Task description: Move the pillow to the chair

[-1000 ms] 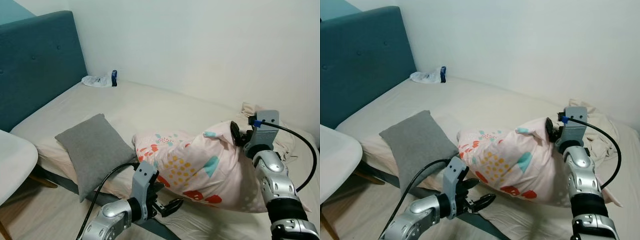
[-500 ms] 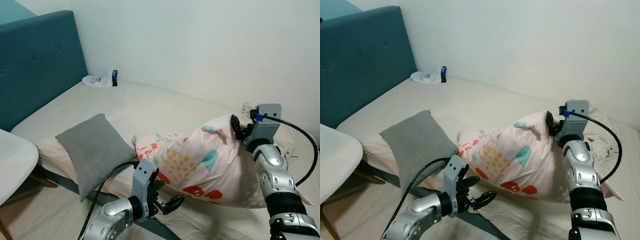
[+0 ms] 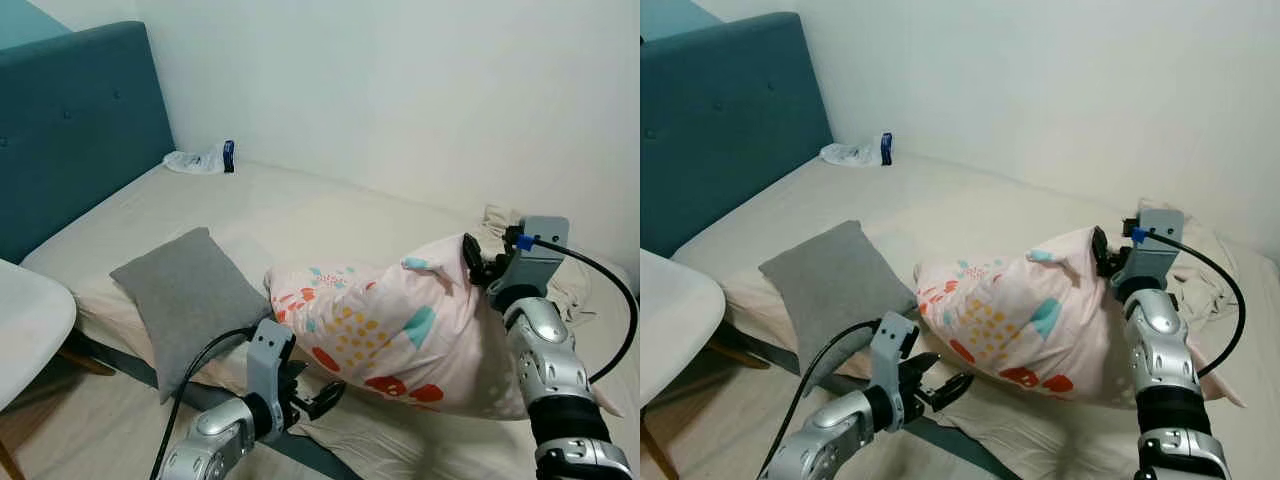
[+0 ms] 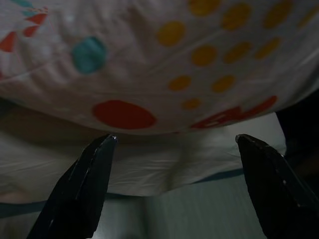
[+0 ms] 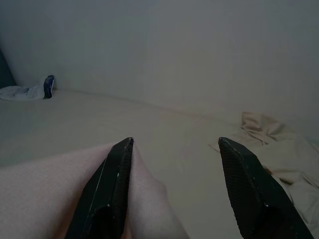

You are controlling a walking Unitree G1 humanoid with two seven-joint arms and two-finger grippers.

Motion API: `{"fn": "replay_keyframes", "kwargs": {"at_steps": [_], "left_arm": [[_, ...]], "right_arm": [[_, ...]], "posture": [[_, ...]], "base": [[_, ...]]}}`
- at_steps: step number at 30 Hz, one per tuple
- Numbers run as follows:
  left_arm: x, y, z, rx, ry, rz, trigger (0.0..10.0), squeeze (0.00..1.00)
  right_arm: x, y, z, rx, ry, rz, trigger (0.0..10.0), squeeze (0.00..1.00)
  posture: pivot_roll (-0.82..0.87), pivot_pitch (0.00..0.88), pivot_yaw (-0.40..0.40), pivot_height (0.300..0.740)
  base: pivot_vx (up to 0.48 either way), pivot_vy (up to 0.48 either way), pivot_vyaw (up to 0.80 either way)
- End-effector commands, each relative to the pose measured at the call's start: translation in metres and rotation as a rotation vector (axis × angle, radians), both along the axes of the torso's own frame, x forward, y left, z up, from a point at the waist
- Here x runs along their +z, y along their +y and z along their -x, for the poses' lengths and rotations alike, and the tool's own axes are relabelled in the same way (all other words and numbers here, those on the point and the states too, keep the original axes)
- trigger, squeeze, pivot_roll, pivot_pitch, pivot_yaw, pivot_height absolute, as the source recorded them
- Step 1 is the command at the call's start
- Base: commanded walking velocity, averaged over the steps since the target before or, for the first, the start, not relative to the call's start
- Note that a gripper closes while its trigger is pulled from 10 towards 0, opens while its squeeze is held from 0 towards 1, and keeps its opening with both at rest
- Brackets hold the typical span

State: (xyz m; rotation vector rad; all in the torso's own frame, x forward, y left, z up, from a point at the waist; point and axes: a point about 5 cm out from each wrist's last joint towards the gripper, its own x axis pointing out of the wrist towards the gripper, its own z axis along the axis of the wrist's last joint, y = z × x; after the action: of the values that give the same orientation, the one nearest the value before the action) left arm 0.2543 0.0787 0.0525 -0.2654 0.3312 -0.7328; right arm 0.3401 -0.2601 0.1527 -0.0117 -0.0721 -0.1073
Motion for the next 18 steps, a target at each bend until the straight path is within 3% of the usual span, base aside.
{"fn": "replay_keyframes", "kwargs": {"at_steps": [1,2,3,4,5,7,8,11,12,17,18], "left_arm": [[-0.003,0.002,-0.002,0.033,0.008,-0.009,10.0,0.0],[-0.004,0.004,-0.003,0.051,0.011,-0.015,10.0,0.0],[-0.005,0.005,-0.004,0.063,0.012,-0.017,10.0,0.0],[-0.005,0.006,-0.005,0.072,0.013,-0.019,10.0,0.0],[-0.006,0.006,-0.005,0.077,0.013,-0.019,10.0,0.0],[-0.006,0.007,-0.005,0.085,0.013,-0.019,10.0,0.0],[-0.007,0.007,-0.006,0.093,0.014,-0.018,10.0,0.0],[-0.007,0.008,-0.006,0.097,0.015,-0.019,10.0,0.0],[-0.007,0.008,-0.006,0.1,0.015,-0.02,10.0,0.0],[-0.009,0.009,-0.006,0.113,0.016,-0.029,10.0,0.0],[-0.01,0.009,-0.006,0.117,0.017,-0.03,10.0,0.0]], "right_arm": [[0.004,0.002,-0.003,-0.001,-0.008,-0.015,10.0,0.0],[0.005,0.003,-0.005,0.016,-0.007,-0.008,0.0,0.0],[0.006,0.003,-0.006,0.016,-0.007,-0.004,0.0,0.0],[0.006,0.003,-0.007,0.008,0.0,-0.004,1.2,0.0],[0.006,0.002,-0.007,-0.002,0.003,-0.005,10.0,0.0],[0.006,0.002,-0.007,0.009,0.002,-0.008,10.0,0.0],[0.006,0.002,-0.007,0.019,-0.004,-0.008,0.0,0.0],[0.006,0.001,-0.006,-0.001,-0.003,-0.008,0.0,0.0],[0.006,0.0,-0.006,-0.016,0.001,-0.007,10.0,0.0],[0.003,-0.002,-0.005,-0.029,0.013,-0.002,10.0,0.0],[-0.004,-0.005,-0.003,-0.06,0.061,0.023,10.0,0.0]], "posture": [[0.05,0.016,-0.062,0.74],[0.05,0.017,-0.065,0.74],[0.05,0.017,-0.065,0.74],[0.05,0.017,-0.065,0.74],[0.05,0.017,-0.066,0.74],[0.05,0.017,-0.065,0.74],[0.05,0.017,-0.066,0.74],[0.05,0.017,-0.065,0.74],[0.05,0.017,-0.065,0.74],[0.05,0.019,-0.064,0.74],[0.05,0.019,-0.062,0.74]], "base": [[0.0,0.0,0.0],[0.0,0.0,0.0],[0.0,0.0,0.0],[0.0,0.0,0.0],[0.0,0.0,0.0],[0.0,0.0,0.0],[0.0,0.0,0.0],[0.0,0.0,0.0],[0.0,0.0,0.0],[0.0,0.0,0.0],[0.0,0.0,0.0]]}}
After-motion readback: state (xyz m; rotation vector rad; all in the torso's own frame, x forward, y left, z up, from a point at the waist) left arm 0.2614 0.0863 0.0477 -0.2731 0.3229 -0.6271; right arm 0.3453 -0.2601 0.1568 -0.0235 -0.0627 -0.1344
